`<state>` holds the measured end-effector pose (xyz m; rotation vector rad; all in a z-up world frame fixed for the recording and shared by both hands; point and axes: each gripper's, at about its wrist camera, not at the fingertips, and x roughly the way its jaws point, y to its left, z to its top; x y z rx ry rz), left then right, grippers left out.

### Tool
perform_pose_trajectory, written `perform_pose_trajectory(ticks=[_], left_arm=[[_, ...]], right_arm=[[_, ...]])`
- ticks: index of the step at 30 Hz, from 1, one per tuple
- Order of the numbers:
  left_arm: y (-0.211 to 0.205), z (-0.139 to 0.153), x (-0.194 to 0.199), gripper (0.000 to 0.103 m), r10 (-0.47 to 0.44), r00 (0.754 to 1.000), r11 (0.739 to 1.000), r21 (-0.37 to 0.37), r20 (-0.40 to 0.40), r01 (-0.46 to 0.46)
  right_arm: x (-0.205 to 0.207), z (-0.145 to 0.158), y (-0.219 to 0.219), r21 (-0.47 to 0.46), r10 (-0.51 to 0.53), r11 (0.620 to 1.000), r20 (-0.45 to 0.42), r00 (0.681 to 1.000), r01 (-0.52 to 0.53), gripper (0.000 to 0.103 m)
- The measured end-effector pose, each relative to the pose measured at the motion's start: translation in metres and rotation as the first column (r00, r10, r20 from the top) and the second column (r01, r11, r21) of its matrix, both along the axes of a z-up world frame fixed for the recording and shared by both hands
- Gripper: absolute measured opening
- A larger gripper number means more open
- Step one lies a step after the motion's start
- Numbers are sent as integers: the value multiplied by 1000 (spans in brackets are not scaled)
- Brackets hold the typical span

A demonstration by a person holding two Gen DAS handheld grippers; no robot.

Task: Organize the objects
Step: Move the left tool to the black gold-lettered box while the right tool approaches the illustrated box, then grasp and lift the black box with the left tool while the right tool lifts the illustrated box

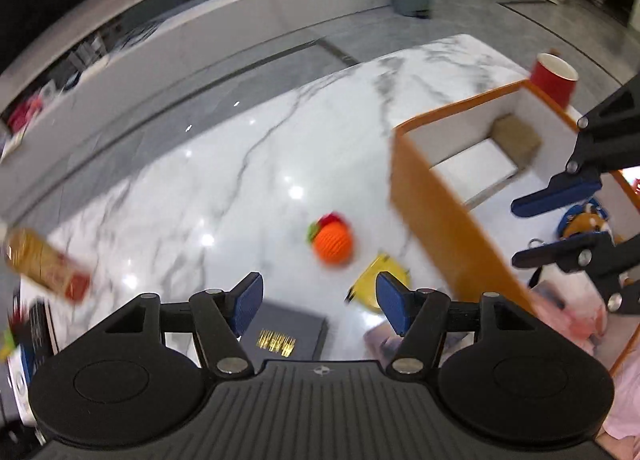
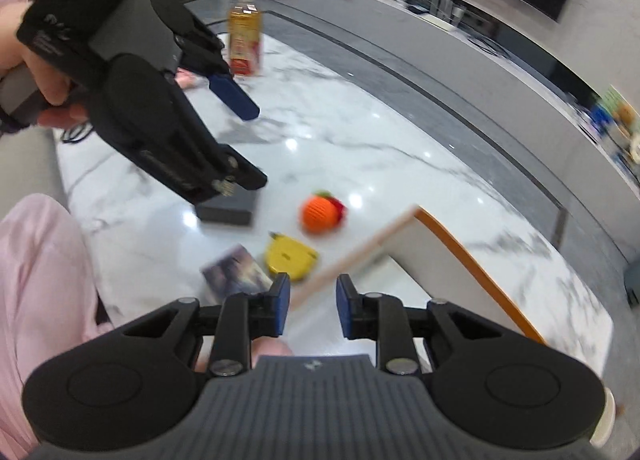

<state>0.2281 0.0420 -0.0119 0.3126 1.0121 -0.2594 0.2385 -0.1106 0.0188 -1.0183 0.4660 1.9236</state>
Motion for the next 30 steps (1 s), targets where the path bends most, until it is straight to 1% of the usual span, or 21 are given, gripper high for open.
perform_pose_trajectory(ticks=[2, 4, 5, 7, 9, 11, 12, 13, 15, 17, 18, 21, 24, 25, 28, 30], left_arm=[[11, -7, -3, 79, -4, 1000, 1000, -16, 2, 4], [18, -16, -7, 82, -33, 999, 999, -13, 7, 33], [20, -20, -8, 85, -54, 999, 999, -5, 5, 54], [26, -32, -10, 88, -94, 996, 995, 20, -6, 94], [30, -48, -9, 88, -126, 992, 991, 50, -21, 127], [37, -61, -8, 89, -157, 987, 985, 71, -32, 159], [40, -67, -5, 89, -167, 985, 983, 76, -38, 170], [42, -73, -3, 89, -177, 983, 981, 76, -43, 180], [47, -82, 2, 89, -191, 980, 979, 62, -45, 194], [51, -89, 9, 89, -193, 980, 980, 42, -56, 196], [53, -92, 12, 89, -194, 979, 980, 37, -61, 197], [56, -98, 16, 89, -206, 975, 977, 32, -77, 209], [58, -104, 19, 89, -220, 971, 974, 40, -98, 224], [59, -107, 21, 90, -222, 969, 973, 37, -105, 227], [61, -112, 25, 92, -229, 966, 972, 21, -123, 234], [61, -116, 27, 92, -238, 962, 970, 20, -134, 243]], right_arm=[[-17, -4, 6, -15, 34, 999, -11, 999, -34, 25], [-31, -12, 15, -38, 50, 998, -21, 999, -51, 26], [-37, -17, 21, -51, 62, 997, -22, 998, -64, 26], [-47, -28, 29, -91, 80, 993, -15, 997, -81, 32], [-55, -43, 37, -141, 105, 985, 7, 994, -103, 35], [-61, -56, 42, -185, 149, 973, 35, 988, -140, 41], [-65, -64, 43, -205, 174, 966, 56, 983, -159, 48], [-69, -70, 45, -224, 202, 958, 74, 977, -181, 54], [-74, -80, 48, -261, 261, 938, 102, 960, -227, 56], [-79, -87, 50, -299, 315, 916, 121, 942, -268, 61], [-83, -91, 52, -318, 343, 903, 130, 930, -288, 65], [-93, -97, 53, -353, 422, 869, 160, 892, -347, 67], [-104, -107, 58, -390, 479, 838, 190, 857, -382, 67], [-107, -109, 59, -402, 495, 828, 198, 846, -390, 67], [-114, -119, 65, -448, 523, 803, 214, 825, -393, 67], [-118, -124, 67, -463, 543, 790, 226, 809, -401, 67]])
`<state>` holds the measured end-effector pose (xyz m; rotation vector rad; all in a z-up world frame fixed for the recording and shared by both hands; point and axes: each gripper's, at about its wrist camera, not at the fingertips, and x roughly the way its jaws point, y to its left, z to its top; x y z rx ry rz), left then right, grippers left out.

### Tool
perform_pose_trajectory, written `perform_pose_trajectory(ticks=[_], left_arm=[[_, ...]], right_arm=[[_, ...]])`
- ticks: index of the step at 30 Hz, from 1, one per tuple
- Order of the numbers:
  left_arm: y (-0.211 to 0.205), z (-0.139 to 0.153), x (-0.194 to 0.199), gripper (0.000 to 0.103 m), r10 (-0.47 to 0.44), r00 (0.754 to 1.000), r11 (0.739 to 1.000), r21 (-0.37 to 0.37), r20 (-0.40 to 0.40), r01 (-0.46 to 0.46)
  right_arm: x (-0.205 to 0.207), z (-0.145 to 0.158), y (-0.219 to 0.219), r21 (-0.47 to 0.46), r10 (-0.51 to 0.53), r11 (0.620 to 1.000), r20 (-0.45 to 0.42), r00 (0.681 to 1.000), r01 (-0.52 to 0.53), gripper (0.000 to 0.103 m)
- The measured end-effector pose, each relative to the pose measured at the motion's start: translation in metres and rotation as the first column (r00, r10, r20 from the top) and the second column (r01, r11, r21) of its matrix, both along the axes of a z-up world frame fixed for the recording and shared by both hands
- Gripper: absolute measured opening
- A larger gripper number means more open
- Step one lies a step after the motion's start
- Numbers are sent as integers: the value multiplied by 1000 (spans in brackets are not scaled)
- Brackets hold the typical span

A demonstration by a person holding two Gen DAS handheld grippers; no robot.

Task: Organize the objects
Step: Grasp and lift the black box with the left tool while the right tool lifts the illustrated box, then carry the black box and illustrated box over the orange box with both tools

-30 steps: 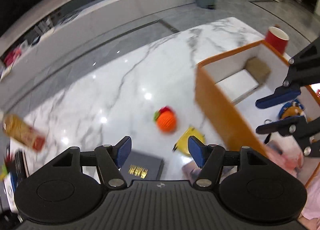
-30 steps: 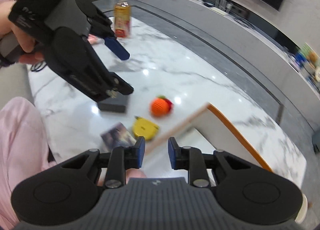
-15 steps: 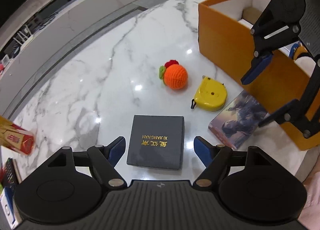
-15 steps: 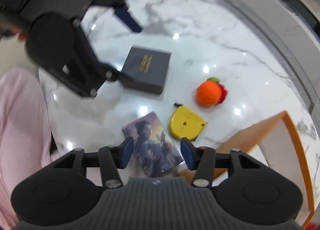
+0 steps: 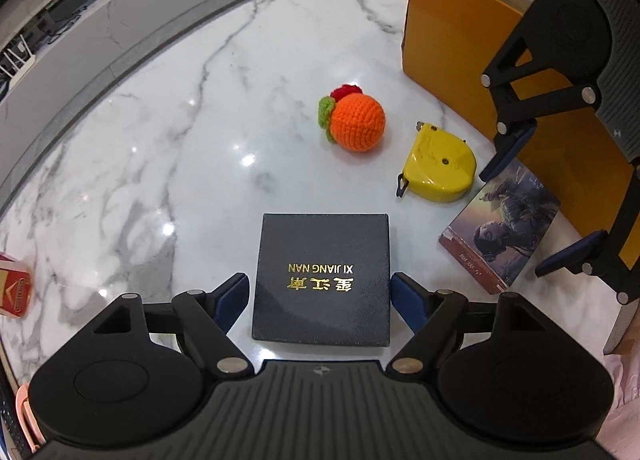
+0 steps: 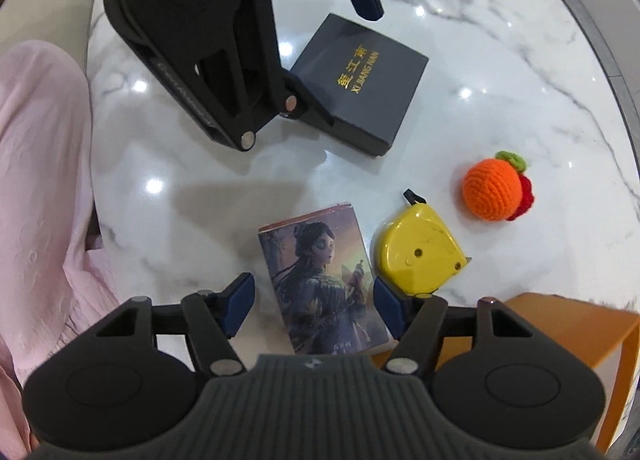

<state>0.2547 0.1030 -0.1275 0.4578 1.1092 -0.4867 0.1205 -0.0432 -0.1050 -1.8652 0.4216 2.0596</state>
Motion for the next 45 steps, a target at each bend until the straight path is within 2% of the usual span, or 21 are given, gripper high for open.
perform_pose_trajectory(ticks=[3, 11, 17, 23, 30, 35, 40, 45], left_arm=[[-1, -5, 1, 90, -9, 1000, 1000, 4, -10, 9], [1, -8, -3, 89, 48, 999, 999, -11, -10, -48], [1, -8, -16, 88, 116, 993, 993, -3, -5, -116], [-1, 0, -35, 87, 110, 994, 994, -5, 23, -110], [0, 41, -54, 87, 120, 988, 993, -23, 95, -118], [-13, 84, -67, 87, 90, 979, 996, -12, 181, -90], [-44, 125, -74, 87, 21, 961, 1000, -18, 275, -17], [-93, 146, -75, 87, -89, 940, 996, 0, 329, 94]], right_arm=[[-3, -6, 2, -1, 22, 1000, 24, 999, -22, 67], [-4, -18, 3, -2, 35, 999, 55, 998, -35, 65], [4, -17, -2, 12, -6, 1000, 20, 1000, 5, 63], [12, -6, -11, 36, -32, 999, -34, 999, 33, 63], [23, 38, -23, 95, -60, 993, -125, 990, 72, 63], [31, 88, -20, 168, -88, 978, -205, 975, 124, 63], [62, 143, -36, 261, -115, 948, -249, 962, 181, 63], [109, 171, -50, 333, -171, 911, -233, 957, 244, 63]])
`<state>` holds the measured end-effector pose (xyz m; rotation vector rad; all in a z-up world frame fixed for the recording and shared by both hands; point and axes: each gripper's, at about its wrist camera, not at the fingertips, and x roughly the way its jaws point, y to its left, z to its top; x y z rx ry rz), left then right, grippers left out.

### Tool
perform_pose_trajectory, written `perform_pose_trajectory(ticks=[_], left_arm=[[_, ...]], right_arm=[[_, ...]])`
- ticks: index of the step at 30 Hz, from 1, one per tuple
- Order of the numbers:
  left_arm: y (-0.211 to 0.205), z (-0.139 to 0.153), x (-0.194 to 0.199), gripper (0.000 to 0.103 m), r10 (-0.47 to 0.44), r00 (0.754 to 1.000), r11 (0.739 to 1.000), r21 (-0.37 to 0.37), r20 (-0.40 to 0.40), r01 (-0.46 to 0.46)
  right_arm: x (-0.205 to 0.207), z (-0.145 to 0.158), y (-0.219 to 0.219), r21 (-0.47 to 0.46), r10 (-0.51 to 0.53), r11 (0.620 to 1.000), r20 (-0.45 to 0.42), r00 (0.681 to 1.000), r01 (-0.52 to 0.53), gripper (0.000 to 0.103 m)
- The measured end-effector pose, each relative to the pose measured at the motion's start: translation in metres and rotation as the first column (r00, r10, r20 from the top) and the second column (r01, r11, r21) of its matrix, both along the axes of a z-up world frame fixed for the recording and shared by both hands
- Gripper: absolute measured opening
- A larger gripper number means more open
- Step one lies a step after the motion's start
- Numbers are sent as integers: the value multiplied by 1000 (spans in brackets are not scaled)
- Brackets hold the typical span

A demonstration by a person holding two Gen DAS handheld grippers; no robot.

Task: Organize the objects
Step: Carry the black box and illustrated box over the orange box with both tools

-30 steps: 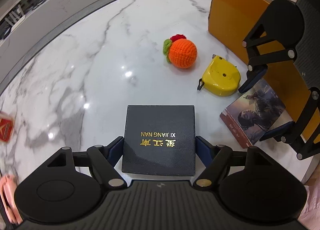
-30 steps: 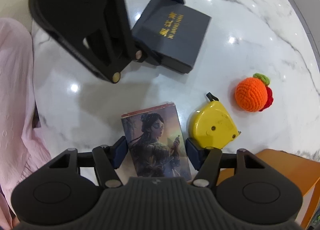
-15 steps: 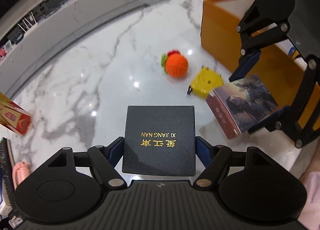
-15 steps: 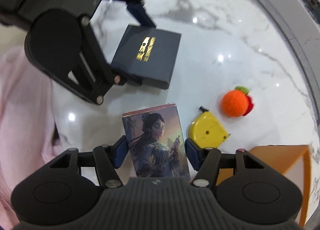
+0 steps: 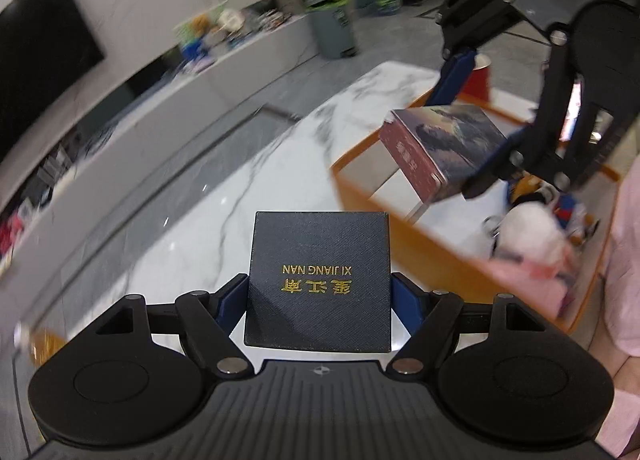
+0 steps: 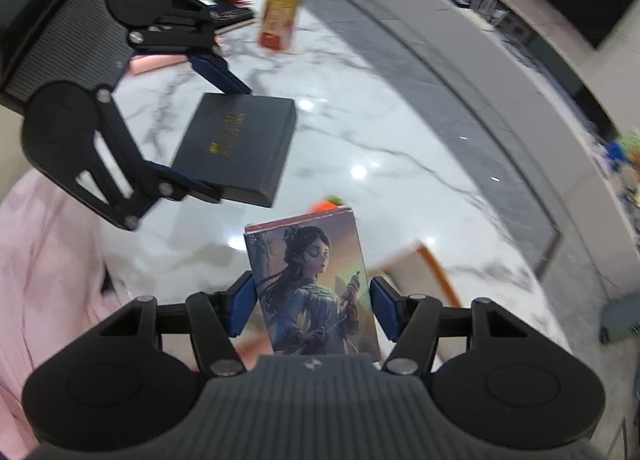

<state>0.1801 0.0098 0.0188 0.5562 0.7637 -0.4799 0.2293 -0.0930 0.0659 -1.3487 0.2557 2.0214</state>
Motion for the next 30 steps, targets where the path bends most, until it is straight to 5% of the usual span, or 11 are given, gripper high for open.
perform_pose_trajectory(ticks=[6, 13, 22, 30], left_arm=[[-74, -3, -1, 87, -173, 985, 984, 52, 28, 171], [-140, -48, 12, 87, -313, 949, 931, 187, -33, 313], [-158, -85, 46, 87, -246, 957, 943, 190, -153, 272], [-162, -108, 63, 87, -319, 917, 912, 188, -238, 366]], right_arm=[[60, -3, 1, 23, -99, 995, 68, 993, 98, 63], [104, -27, 10, -6, -155, 988, 95, 983, 157, 63], [133, -60, 25, -65, -145, 987, 62, 987, 149, 63], [137, -81, 38, -100, -106, 989, 65, 992, 112, 63]])
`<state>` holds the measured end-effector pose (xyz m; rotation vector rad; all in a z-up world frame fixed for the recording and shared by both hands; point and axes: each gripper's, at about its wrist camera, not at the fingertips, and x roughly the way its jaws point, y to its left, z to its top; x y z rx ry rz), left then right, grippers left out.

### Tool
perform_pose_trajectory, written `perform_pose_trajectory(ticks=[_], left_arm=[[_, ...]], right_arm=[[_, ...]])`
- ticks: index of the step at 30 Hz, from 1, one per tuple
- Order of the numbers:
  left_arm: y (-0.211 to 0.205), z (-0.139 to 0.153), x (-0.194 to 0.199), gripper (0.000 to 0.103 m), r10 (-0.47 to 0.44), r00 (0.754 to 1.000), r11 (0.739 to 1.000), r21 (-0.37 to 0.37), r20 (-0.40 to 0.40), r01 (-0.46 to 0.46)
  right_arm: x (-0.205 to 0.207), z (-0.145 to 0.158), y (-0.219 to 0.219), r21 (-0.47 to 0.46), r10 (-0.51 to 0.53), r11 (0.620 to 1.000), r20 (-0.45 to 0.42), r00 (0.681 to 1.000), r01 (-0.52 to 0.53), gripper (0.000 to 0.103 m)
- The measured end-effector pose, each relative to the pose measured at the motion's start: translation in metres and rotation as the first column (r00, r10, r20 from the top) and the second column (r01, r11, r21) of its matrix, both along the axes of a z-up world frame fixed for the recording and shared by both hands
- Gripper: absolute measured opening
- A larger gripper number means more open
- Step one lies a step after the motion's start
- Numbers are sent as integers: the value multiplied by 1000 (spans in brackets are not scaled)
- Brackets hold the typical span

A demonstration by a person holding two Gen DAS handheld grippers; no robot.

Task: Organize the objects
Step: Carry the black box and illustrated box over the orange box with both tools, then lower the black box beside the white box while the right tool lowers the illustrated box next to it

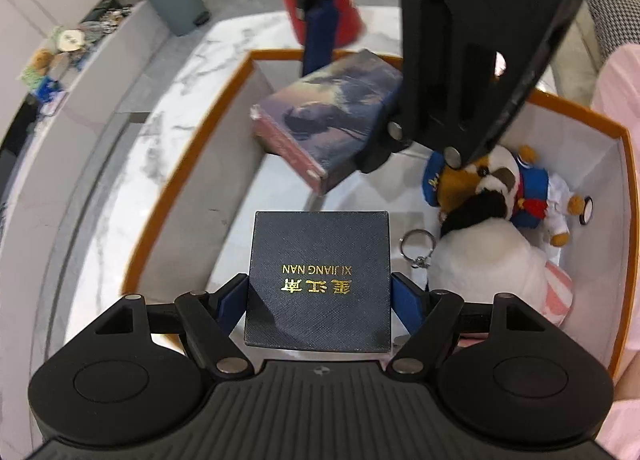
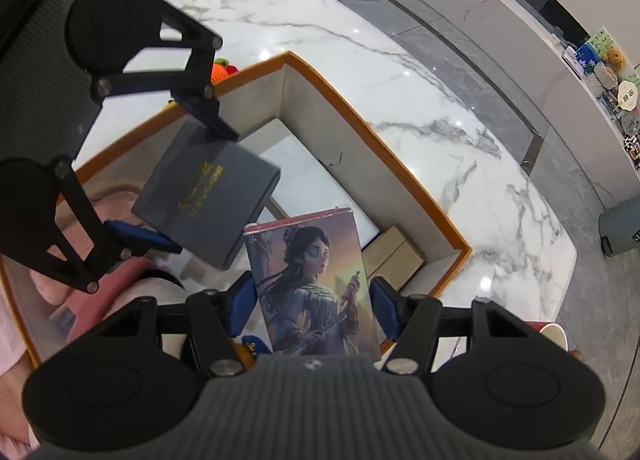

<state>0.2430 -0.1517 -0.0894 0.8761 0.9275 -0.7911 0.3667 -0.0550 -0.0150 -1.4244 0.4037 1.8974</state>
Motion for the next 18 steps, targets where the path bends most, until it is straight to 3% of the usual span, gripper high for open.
perform_pose_trajectory(ticks=[9, 18], left_arm=[[2, -22, 22, 88, -103, 990, 993, 50, -94, 108], [-3, -44, 36, 88, -136, 976, 984, 93, -172, 154]], right_arm=[[-3, -19, 9, -44, 53, 998, 11, 999, -53, 63], [-7, -36, 14, -72, 79, 994, 36, 996, -77, 63]])
